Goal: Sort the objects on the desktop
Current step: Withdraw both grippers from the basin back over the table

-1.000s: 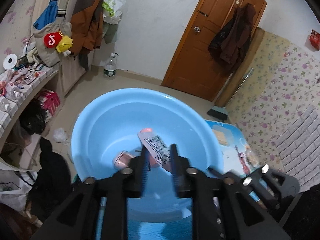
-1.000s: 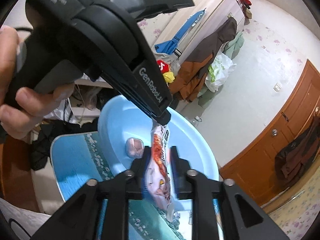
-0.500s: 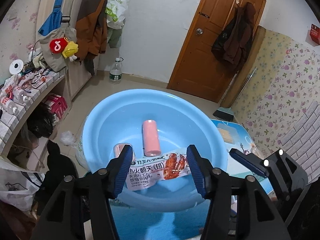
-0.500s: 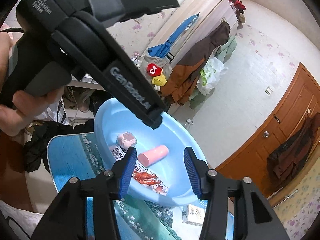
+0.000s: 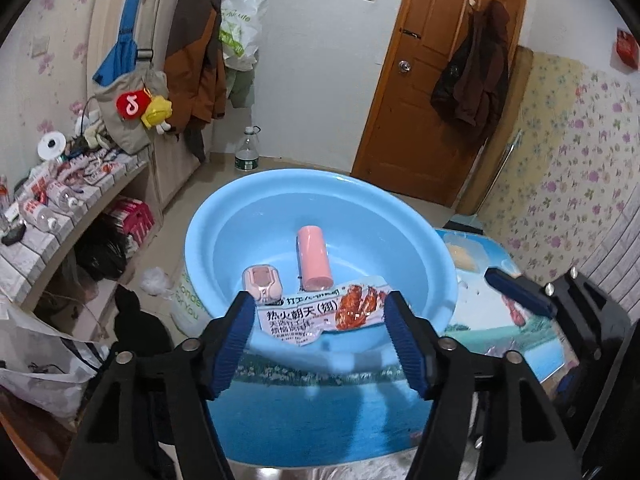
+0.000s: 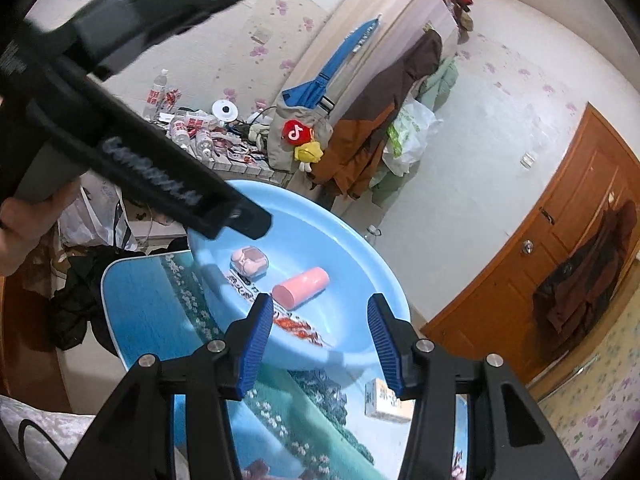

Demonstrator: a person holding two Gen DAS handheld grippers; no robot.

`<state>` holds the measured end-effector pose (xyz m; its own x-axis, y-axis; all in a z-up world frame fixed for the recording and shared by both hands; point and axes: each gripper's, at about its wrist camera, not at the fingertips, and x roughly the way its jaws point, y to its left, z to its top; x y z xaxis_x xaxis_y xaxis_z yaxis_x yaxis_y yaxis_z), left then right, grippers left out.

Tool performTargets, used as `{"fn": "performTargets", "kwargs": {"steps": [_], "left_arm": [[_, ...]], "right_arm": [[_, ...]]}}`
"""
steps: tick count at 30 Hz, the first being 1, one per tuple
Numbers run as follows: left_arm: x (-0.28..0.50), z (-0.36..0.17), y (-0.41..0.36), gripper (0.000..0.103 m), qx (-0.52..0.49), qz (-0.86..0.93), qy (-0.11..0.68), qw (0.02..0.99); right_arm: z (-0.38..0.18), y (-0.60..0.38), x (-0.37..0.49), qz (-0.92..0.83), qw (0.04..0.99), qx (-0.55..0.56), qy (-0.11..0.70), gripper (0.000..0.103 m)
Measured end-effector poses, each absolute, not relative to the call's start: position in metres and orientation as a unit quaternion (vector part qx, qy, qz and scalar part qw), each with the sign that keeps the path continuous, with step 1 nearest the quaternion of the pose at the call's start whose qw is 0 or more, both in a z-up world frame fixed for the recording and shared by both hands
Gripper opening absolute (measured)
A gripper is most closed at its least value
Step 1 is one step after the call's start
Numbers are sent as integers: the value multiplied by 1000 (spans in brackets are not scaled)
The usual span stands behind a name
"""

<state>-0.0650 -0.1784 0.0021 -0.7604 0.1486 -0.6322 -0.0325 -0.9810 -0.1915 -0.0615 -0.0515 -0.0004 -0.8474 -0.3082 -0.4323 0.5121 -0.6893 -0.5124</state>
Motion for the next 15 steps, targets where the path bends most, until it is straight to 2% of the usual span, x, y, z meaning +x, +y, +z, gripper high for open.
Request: {"fn": "performTargets", "kwargs": {"steps": [5, 9, 15], "left_arm": [[-55, -4, -166, 78, -345, 935, -66, 41], [-49, -12, -152, 87, -356, 933, -46, 27], [-33, -22, -130, 90, -355, 934, -16, 28]], "right_arm": [[-7, -31, -54, -913, 213, 174, 302, 52], [-11, -13, -46, -921, 201, 185, 279, 61], [-9, 16, -31, -932, 188, 204, 232, 62]]}}
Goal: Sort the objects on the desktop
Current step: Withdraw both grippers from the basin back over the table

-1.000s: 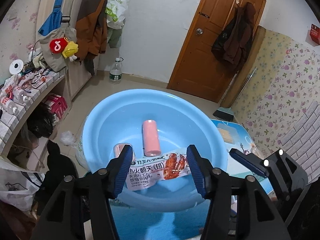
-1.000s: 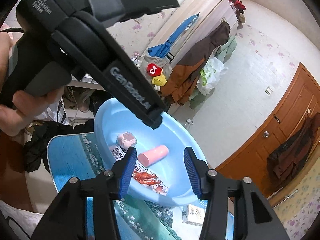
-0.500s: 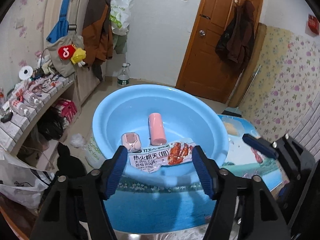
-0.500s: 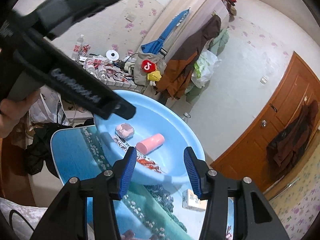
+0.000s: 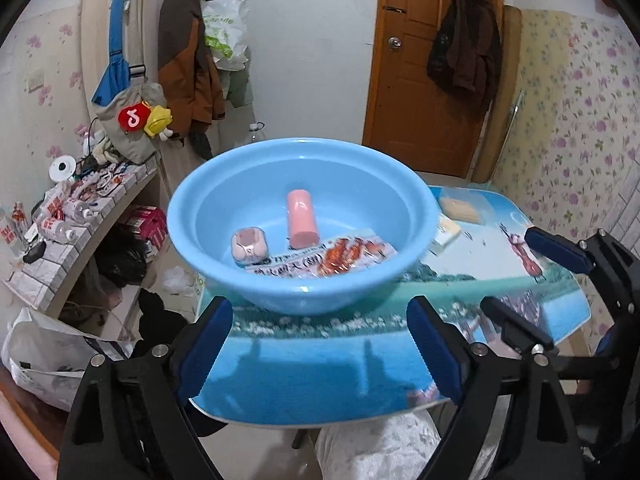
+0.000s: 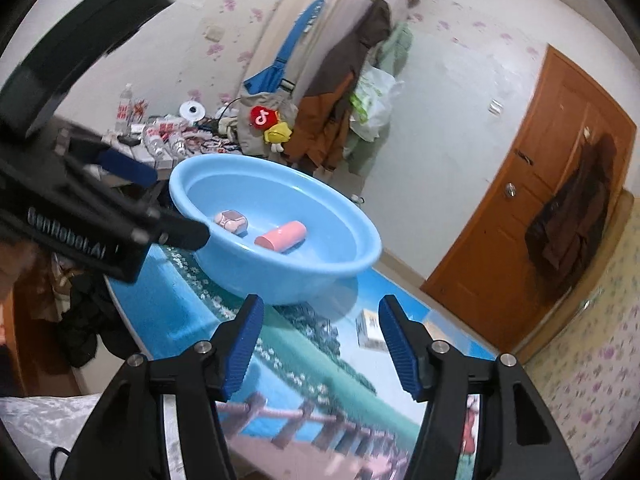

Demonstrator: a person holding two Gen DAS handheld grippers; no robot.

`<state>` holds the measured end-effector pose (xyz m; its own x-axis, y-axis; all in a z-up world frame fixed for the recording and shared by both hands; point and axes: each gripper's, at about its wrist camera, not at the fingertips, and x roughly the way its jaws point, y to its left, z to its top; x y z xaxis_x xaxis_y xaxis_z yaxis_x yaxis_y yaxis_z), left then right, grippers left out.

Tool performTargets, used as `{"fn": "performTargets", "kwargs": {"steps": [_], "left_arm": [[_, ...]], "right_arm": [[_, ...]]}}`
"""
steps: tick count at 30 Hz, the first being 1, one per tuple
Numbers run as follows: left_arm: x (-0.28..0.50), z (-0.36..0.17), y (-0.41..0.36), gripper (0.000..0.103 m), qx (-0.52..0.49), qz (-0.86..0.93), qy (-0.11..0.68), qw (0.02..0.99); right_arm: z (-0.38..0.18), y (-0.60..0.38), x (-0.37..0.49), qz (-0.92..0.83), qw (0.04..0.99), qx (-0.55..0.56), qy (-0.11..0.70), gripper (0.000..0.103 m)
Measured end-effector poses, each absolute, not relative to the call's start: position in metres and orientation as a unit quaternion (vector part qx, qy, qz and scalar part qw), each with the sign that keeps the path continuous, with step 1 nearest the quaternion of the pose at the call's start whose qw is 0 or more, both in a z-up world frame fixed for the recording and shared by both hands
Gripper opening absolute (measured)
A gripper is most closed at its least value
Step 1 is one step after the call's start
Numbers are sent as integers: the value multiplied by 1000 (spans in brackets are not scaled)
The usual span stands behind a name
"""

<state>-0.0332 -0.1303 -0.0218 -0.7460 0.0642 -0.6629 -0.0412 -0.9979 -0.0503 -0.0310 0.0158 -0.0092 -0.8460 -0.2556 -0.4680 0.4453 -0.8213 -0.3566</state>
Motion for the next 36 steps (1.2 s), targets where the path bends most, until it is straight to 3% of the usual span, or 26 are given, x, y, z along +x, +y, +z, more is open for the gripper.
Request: {"fn": "performTargets", "kwargs": {"steps": [12, 14, 16, 26, 33, 34, 36], "left_arm": [[-1, -61, -90, 99, -345, 938, 7, 36], [0, -69, -83, 99, -352, 936, 3, 31], [1, -76, -72, 99, -358, 933, -2, 30], [10, -85, -17, 103, -284, 957, 63, -2], [8, -93, -20, 103, -280, 959, 40, 13], [8, -93, -21, 103, -282, 959, 36, 15], [7, -95, -24, 103, -287, 957, 28, 19]], "right_arm": [[-28, 87, 10, -957, 137, 233, 110, 63], [-30, 101, 16, -963, 118, 226, 82, 75], [-30, 111, 19, -967, 106, 223, 67, 78], [-43, 130, 27, -975, 48, 202, 79, 79], [-56, 146, 13, -971, 50, 229, 40, 80], [-57, 151, 11, -971, 49, 234, 26, 81], [-59, 156, 9, -969, 48, 242, 12, 93]]}}
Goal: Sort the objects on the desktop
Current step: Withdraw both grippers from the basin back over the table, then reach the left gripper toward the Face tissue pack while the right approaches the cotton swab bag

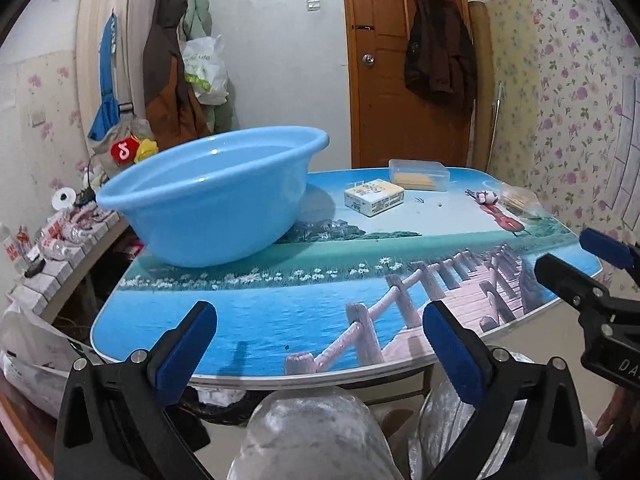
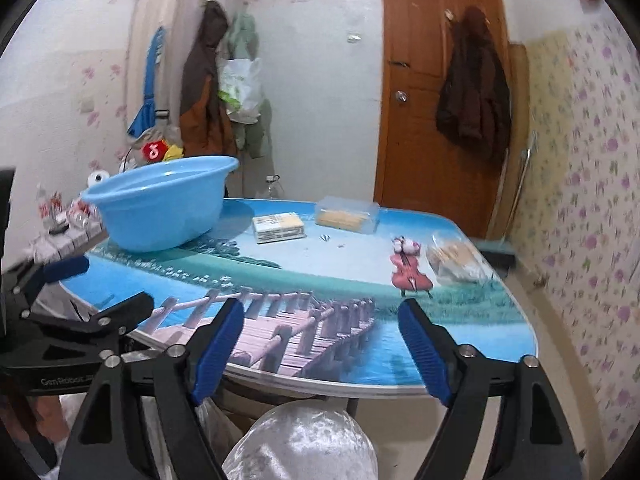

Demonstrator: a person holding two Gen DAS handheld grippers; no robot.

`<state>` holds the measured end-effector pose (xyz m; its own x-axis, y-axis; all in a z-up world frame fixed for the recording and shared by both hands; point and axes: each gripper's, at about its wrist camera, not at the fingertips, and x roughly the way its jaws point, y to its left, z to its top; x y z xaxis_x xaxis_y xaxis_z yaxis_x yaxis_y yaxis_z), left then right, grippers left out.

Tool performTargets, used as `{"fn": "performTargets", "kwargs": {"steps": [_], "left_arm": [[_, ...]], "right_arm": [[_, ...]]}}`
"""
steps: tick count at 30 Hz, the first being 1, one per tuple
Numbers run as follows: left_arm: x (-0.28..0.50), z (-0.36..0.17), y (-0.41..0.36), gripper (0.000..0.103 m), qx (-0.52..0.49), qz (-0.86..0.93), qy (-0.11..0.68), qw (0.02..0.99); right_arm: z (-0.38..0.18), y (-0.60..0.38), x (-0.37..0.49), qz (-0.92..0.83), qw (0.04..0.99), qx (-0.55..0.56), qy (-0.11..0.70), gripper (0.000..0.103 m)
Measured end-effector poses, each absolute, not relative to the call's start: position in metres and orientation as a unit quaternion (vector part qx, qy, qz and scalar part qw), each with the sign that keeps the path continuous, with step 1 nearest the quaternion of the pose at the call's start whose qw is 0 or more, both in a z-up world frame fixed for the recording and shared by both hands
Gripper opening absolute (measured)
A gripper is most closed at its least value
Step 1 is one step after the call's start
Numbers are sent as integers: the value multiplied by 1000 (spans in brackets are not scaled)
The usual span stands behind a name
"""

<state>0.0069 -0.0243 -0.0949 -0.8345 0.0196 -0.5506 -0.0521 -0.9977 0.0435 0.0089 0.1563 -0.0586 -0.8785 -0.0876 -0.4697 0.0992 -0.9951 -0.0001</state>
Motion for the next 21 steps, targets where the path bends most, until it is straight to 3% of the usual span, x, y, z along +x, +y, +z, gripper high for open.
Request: {"fn": "performTargets", "kwargs": {"steps": [1, 21], "left_arm": [[6, -96, -26, 103, -293, 956, 23, 23], [-1, -105, -38, 103, -317, 948, -7, 29]], "right_arm": [[-59, 159, 9, -968, 49, 245, 6, 100], [-62, 149, 6, -966, 51, 254, 22, 101]]}}
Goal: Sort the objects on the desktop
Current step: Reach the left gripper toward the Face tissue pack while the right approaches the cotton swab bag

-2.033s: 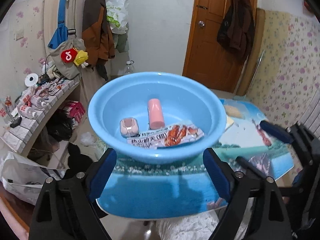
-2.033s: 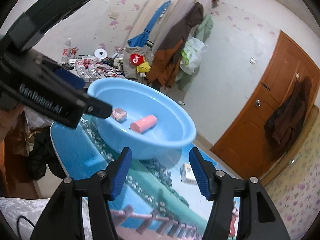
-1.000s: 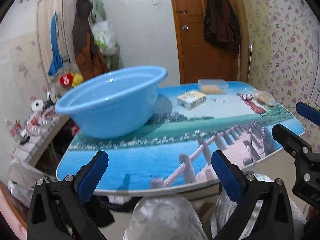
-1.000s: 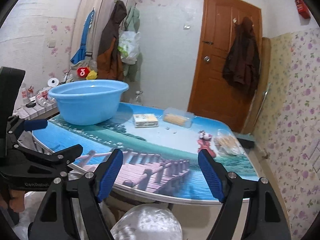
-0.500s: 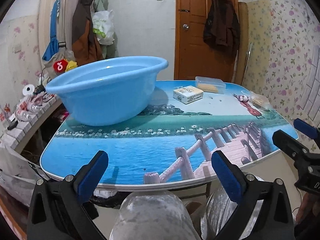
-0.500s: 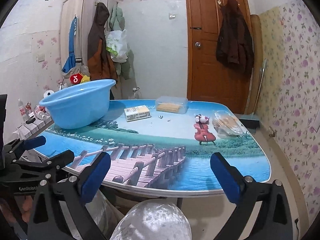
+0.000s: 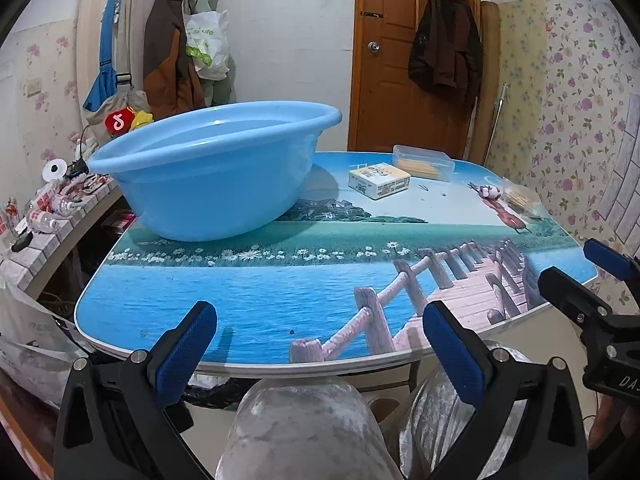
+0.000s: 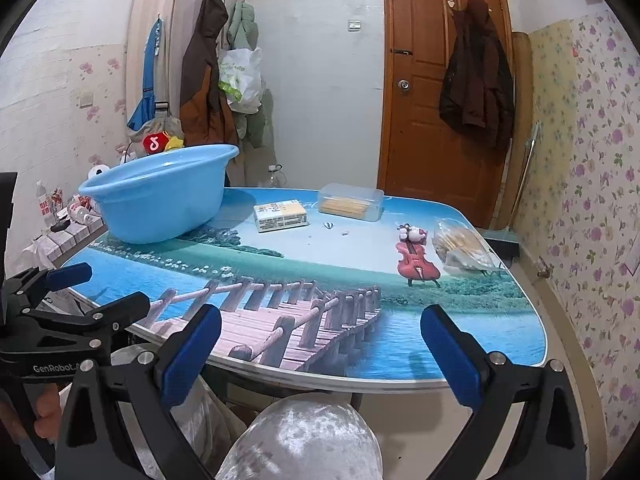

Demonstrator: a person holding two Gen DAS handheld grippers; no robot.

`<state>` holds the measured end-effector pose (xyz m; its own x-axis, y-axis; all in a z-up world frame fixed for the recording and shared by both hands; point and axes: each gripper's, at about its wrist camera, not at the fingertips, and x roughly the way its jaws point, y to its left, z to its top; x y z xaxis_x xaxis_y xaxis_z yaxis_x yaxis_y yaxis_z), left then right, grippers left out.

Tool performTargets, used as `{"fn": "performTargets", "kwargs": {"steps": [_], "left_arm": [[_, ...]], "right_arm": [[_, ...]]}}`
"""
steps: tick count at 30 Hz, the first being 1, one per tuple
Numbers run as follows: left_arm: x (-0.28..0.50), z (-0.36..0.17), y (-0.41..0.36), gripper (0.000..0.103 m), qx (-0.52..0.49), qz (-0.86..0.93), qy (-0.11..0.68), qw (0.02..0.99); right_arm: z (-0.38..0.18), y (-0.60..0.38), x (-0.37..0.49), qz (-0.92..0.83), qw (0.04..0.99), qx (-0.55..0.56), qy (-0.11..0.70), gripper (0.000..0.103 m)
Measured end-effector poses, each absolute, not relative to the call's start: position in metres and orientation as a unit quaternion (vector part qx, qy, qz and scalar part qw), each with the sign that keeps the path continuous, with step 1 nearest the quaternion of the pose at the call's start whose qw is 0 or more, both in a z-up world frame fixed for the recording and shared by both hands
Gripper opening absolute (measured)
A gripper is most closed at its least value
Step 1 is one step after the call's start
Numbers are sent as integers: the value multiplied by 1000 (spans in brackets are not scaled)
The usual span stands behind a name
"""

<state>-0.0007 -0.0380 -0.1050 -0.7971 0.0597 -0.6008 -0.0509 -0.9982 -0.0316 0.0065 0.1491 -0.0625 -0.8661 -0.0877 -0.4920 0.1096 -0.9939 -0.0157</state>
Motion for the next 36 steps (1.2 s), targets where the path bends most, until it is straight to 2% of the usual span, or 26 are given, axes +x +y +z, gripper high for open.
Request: {"fn": "performTargets", "kwargs": {"steps": [8, 16, 23, 36], "left_arm": [[-2, -105, -37, 103, -320, 947, -4, 27], [-6, -104, -18, 103, -332, 942, 31, 44], [-23, -102, -11, 103, -337, 940, 25, 44], [-65, -89, 30, 103, -322, 942, 40, 80]], "right_arm": [[-62, 150, 7, -966, 52, 252, 22, 100], [-59, 156, 8, -968, 45, 248, 9, 101], [-58, 167, 6, -968, 35, 249, -9, 101], [-66, 202, -4, -969, -7, 247, 9, 101]]}}
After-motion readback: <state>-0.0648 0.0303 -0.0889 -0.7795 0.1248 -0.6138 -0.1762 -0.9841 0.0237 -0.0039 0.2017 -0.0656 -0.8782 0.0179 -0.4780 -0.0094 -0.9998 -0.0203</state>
